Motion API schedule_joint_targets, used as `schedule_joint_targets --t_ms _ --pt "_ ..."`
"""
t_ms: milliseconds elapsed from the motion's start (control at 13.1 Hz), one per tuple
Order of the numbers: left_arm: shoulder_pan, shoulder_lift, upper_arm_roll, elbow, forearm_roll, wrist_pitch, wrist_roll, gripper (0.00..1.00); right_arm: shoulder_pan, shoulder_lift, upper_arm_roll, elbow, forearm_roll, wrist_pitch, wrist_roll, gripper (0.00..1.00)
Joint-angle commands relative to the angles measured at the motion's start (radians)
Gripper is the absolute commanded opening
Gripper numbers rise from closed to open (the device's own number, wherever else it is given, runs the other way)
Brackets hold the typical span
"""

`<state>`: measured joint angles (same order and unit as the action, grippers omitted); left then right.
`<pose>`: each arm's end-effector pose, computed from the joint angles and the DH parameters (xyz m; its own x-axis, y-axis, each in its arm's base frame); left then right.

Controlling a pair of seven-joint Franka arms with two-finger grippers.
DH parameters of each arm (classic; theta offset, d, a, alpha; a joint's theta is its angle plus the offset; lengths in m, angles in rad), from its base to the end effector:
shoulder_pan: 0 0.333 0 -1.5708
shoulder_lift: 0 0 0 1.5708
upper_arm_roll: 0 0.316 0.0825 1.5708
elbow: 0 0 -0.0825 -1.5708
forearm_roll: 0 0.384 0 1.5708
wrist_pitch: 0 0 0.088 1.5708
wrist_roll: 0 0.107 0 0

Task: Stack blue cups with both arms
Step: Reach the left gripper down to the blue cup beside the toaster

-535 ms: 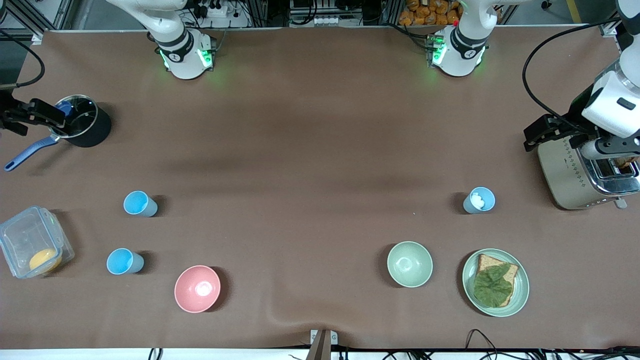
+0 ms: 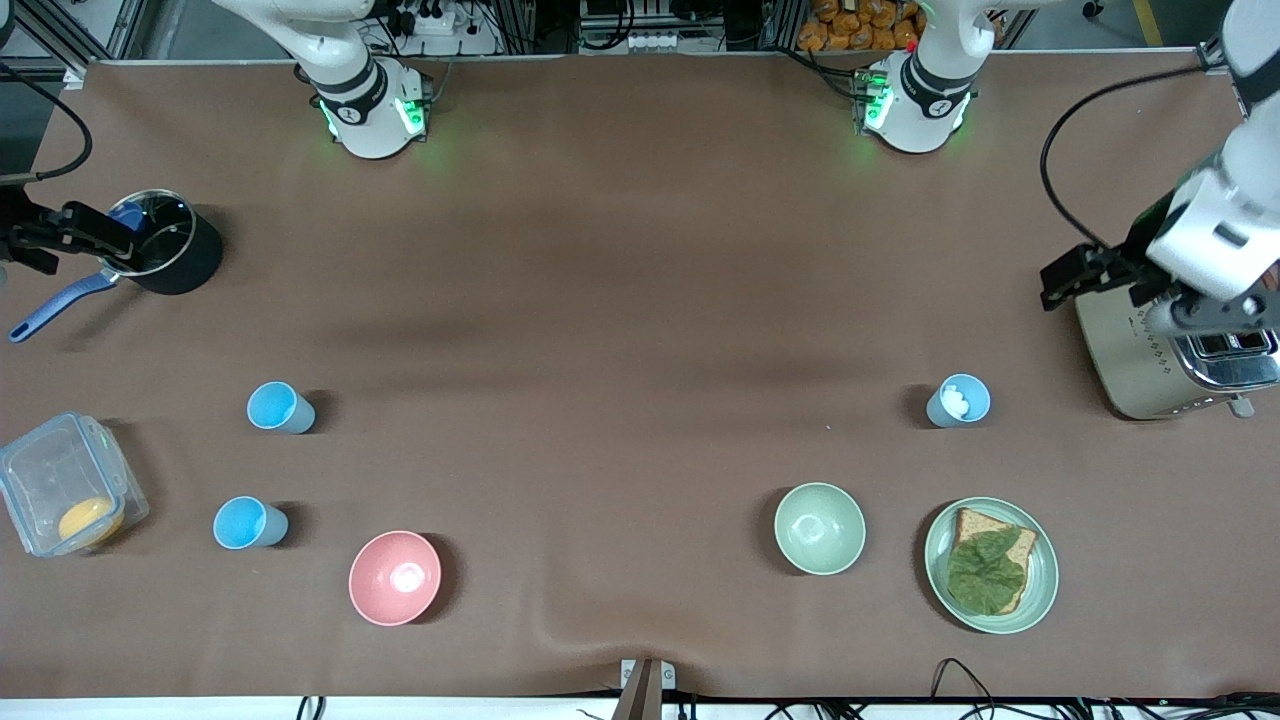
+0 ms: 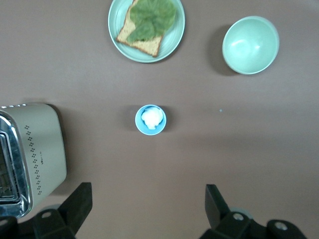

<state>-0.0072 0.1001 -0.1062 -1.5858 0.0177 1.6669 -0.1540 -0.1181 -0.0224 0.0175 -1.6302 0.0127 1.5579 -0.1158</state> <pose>0.5871 -0.0623 0.5687 0.9991 0.0392 -0.0171 0.0391 -0.9992 -0.0097 0.5421 -0.0532 0.6078 0.9987 0.0154 -0.0481 0.0146 -0.9997 -0.0180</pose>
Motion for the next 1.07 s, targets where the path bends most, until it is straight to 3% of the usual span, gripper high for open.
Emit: schedule_joint_targets --t_ms 0,306,382,993 --pt "0.016 0.003 0.0 -0.19 -0.013 0.204 0.033 1.0 0.003 0.01 -0.001 0.027 -0.014 -0.009 0.004 1.0" --pt "0.061 0.026 0.0 -0.469 -0.005 0.619 0.104 1.0 0.0 0.012 -0.001 0.032 -0.014 -0.009 0.002 1.0" --pt "0.065 0.055 0.002 -0.502 -0.005 0.683 0.128 1.0 0.002 0.013 -0.001 0.032 -0.014 -0.009 0.004 1.0" --pt "0.11 0.242 0.0 -0.542 -0.005 0.862 0.133 0.97 0.006 0.027 -0.001 0.035 -0.014 -0.009 0.004 1.0"
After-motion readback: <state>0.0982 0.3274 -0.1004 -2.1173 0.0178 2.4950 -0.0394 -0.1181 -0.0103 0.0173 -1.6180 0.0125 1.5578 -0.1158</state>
